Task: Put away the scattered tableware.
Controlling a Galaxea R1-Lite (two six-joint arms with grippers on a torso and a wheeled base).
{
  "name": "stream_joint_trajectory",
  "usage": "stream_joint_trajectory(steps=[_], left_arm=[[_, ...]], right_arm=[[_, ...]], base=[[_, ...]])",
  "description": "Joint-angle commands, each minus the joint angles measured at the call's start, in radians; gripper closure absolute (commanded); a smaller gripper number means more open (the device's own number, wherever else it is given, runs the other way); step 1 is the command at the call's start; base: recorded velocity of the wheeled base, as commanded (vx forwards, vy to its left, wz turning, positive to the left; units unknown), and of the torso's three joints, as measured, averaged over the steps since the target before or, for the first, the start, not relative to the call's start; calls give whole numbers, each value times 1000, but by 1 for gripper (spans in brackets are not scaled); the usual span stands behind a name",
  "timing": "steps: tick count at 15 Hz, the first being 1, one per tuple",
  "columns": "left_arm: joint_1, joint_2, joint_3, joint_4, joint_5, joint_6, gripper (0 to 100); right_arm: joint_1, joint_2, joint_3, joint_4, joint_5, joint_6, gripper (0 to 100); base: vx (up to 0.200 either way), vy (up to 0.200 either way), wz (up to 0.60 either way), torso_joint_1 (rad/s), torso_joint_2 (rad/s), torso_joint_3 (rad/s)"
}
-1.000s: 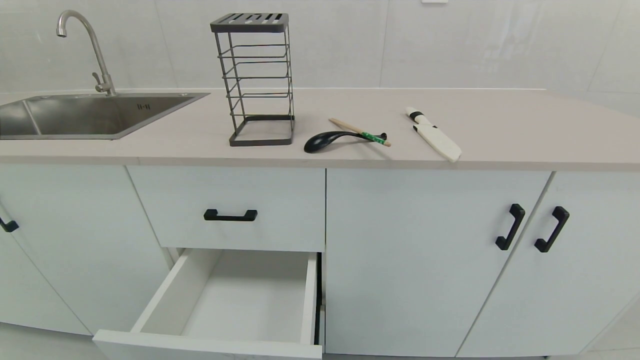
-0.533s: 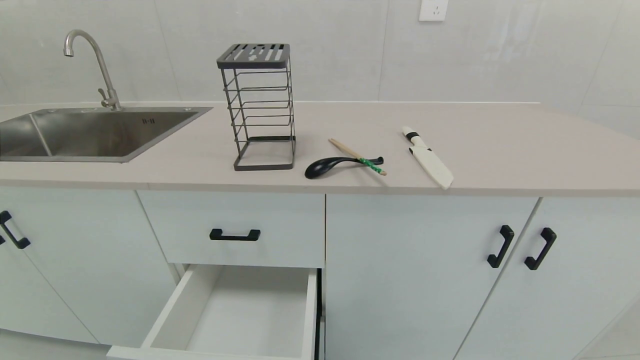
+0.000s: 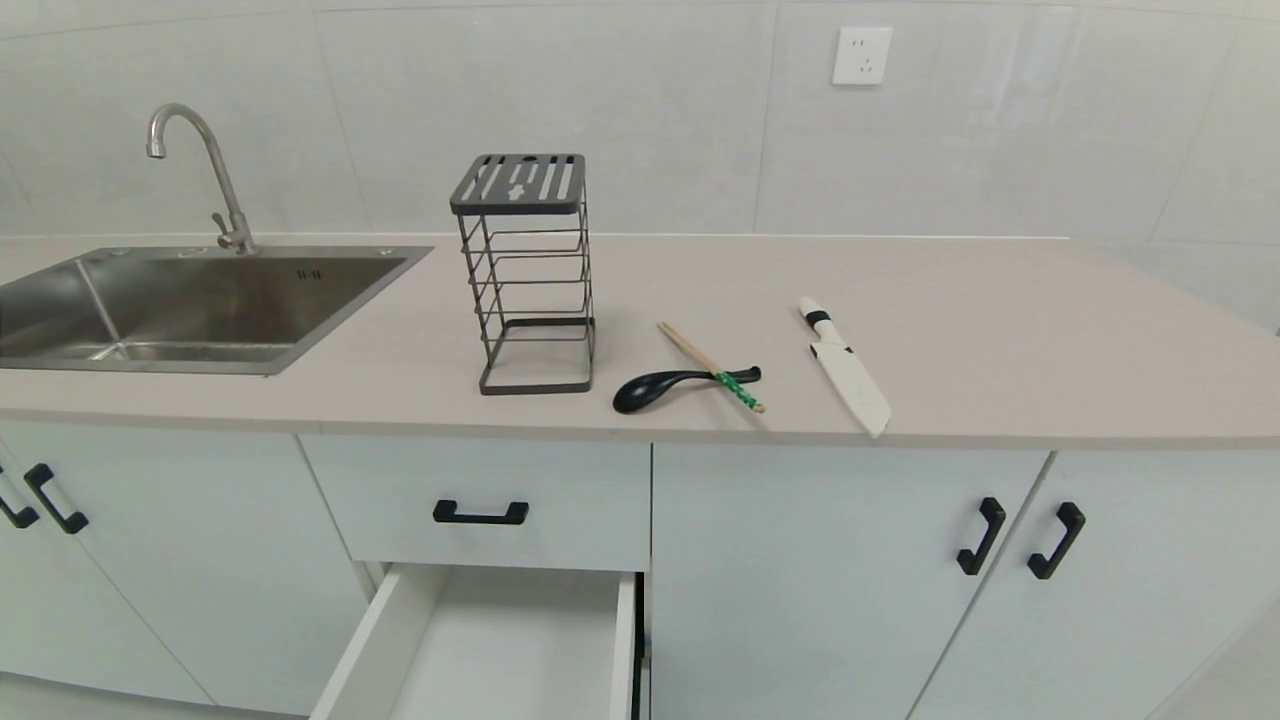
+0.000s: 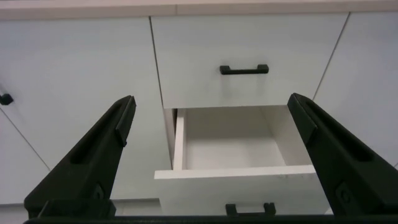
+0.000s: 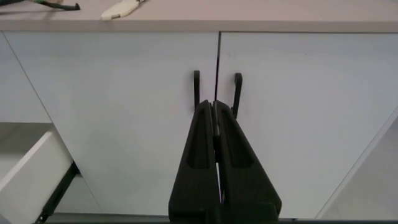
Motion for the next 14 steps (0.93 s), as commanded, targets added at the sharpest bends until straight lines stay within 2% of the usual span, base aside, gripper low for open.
stream_joint_trajectory(steps=[1, 11, 14], left_arm=[[0, 3, 0, 0, 0, -1, 0], [0, 3, 0, 0, 0, -3, 0], [0, 3, 0, 0, 0, -3, 0]], right_arm=[[0, 1, 0, 0, 0, -1, 100], [0, 1, 0, 0, 0, 0, 100], [0, 1, 0, 0, 0, 0, 100]], base=[[0, 0, 0, 149, -471, -310], [0, 0, 0, 195, -502, -306], [0, 0, 0, 80, -185, -106]])
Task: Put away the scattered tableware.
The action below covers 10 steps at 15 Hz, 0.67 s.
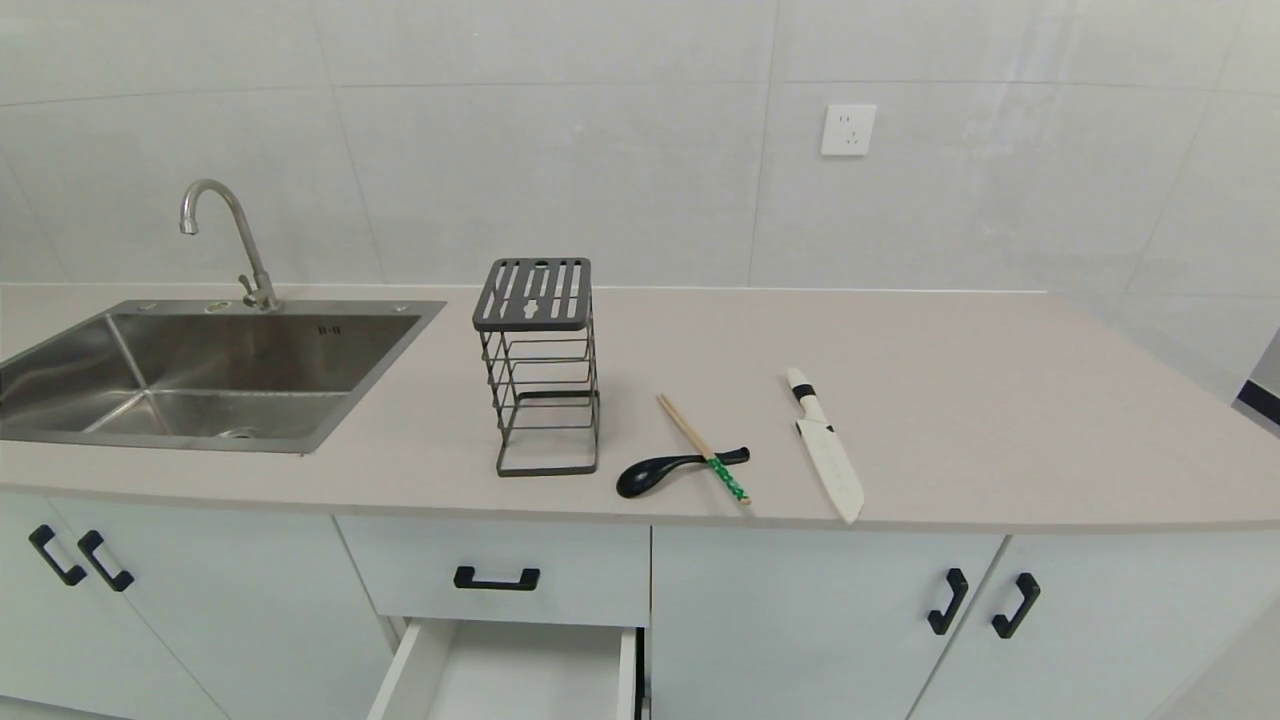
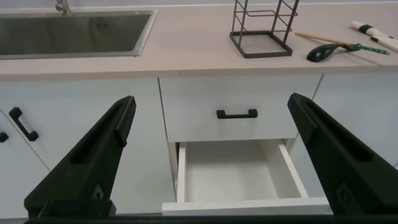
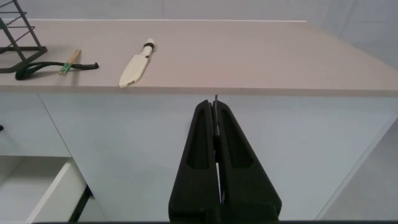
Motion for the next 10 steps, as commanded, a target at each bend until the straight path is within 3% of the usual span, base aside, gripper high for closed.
stream_joint_trajectory(steps=[1, 4, 10], left_arm=[[0, 3, 0, 0, 2, 0, 0], [0, 3, 0, 0, 35, 2, 0], [0, 3, 0, 0, 37, 2, 0]], right_arm=[[0, 1, 0, 0, 1, -1, 100], [2, 1, 0, 0, 6, -5, 100], [2, 1, 0, -6, 39, -54, 100]], base=[[0, 0, 0, 27, -51, -32], [0, 0, 0, 0, 0, 0], [0, 0, 0, 0, 0, 0]])
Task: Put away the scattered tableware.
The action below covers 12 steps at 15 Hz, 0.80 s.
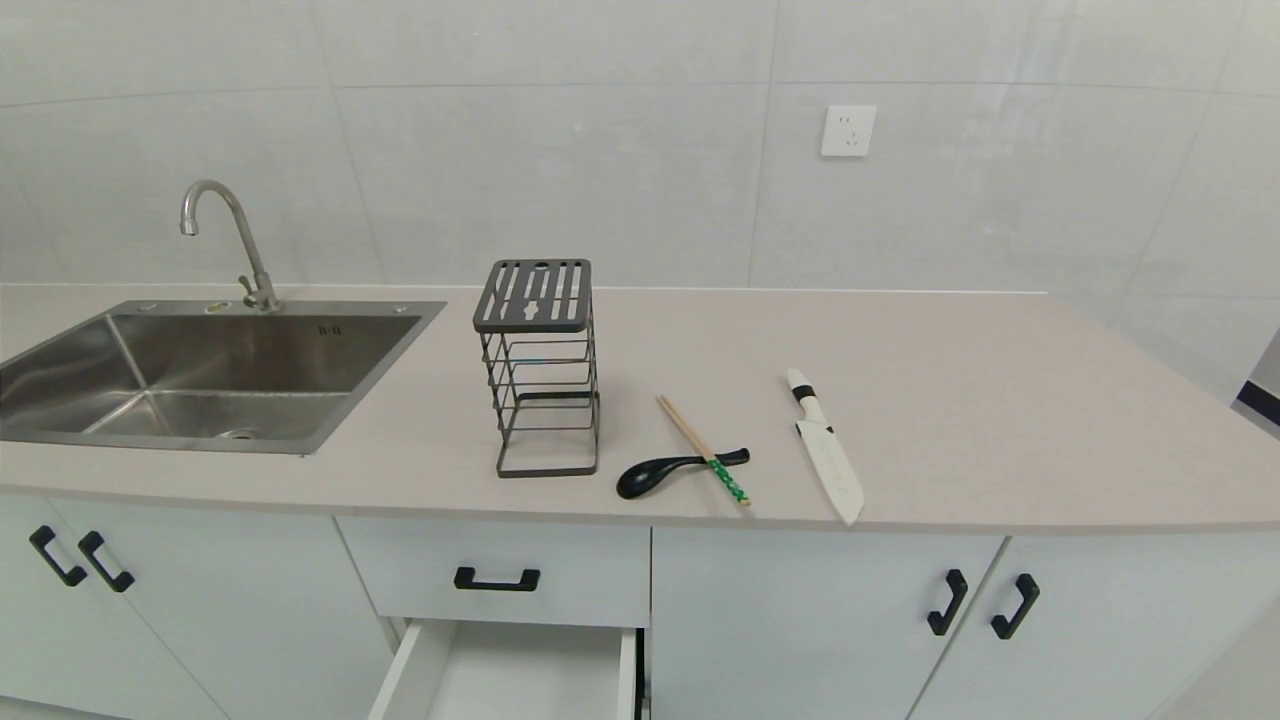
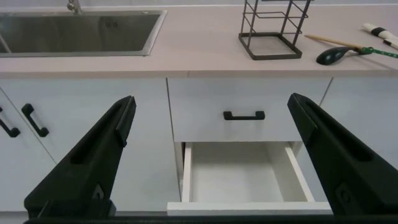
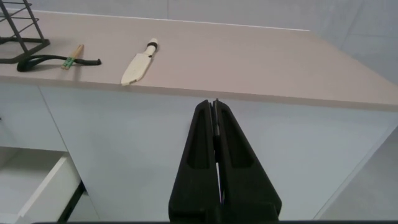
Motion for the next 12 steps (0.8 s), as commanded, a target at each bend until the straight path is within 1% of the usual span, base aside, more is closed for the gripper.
stream_joint_trajectory(steps=[1, 2, 8, 10, 12], left_arm=[[0, 3, 0, 0, -2, -1, 0], [0, 3, 0, 0, 0, -1, 0], [0, 3, 0, 0, 0, -1, 0], [0, 3, 0, 0, 0, -1, 0], [0, 3, 0, 0, 0, -1, 0]], right_arm=[[1, 1, 0, 0, 3, -1, 100], [1, 1, 0, 0, 8, -4, 100], [1, 1, 0, 0, 11, 1, 100], [1, 1, 0, 0, 11, 1, 100], [1, 1, 0, 0, 11, -1, 100]], base=[[0, 0, 600, 2, 7, 2], [0, 0, 600, 2, 2, -2], [0, 0, 0, 0, 0, 0], [0, 0, -600, 29, -49, -39], [0, 0, -600, 163, -368, -208]])
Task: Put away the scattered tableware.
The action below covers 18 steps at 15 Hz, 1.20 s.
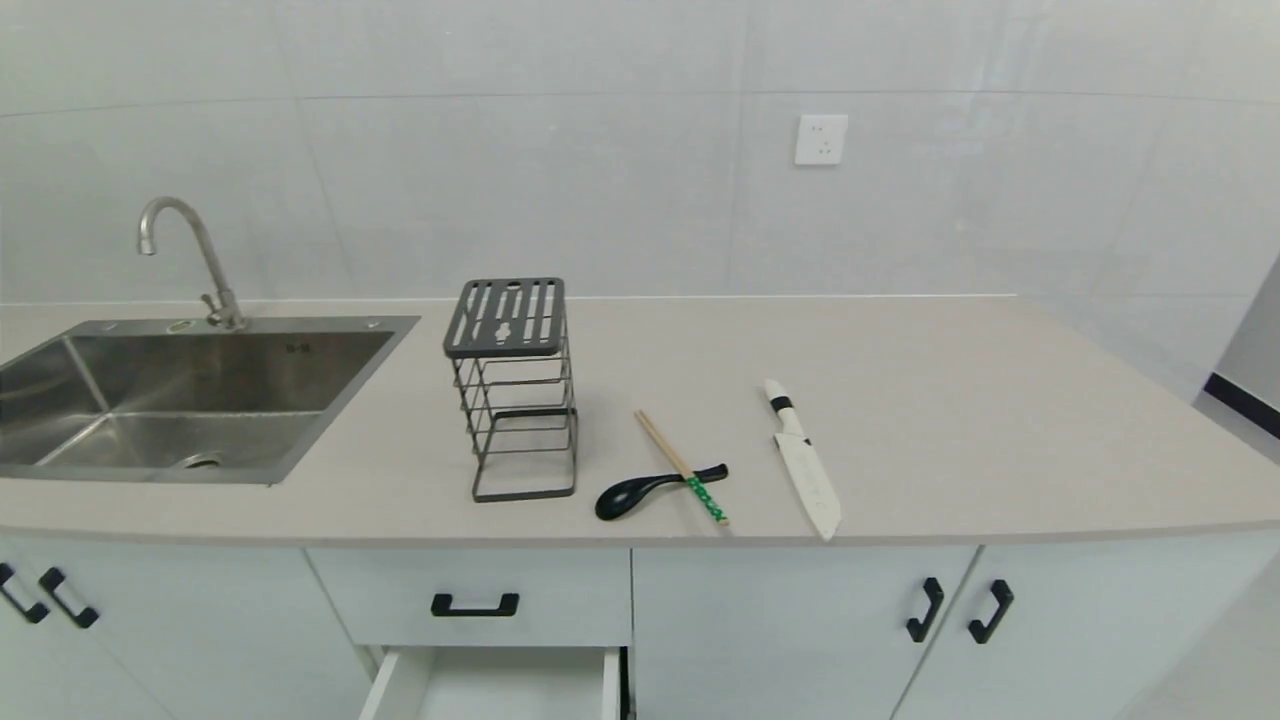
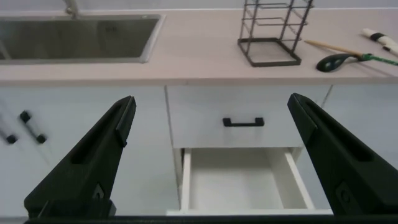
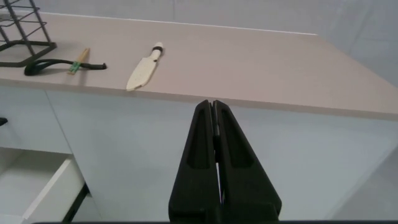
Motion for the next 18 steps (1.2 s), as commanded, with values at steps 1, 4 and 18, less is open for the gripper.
stream_joint_trajectory(steps=[1, 4, 18], left_arm=[[0, 3, 0, -1, 0, 0, 0], [0, 3, 0, -1, 0, 0, 0], [0, 3, 0, -1, 0, -2, 0]], right_arm=[[0, 1, 0, -1, 1, 0, 100], [0, 1, 0, -1, 1, 1, 100], [0, 1, 0, -1, 1, 1, 100]], base=[[0, 0, 0, 222, -486, -276], [0, 0, 0, 245, -557, -312], [0, 0, 129, 36, -80, -44]])
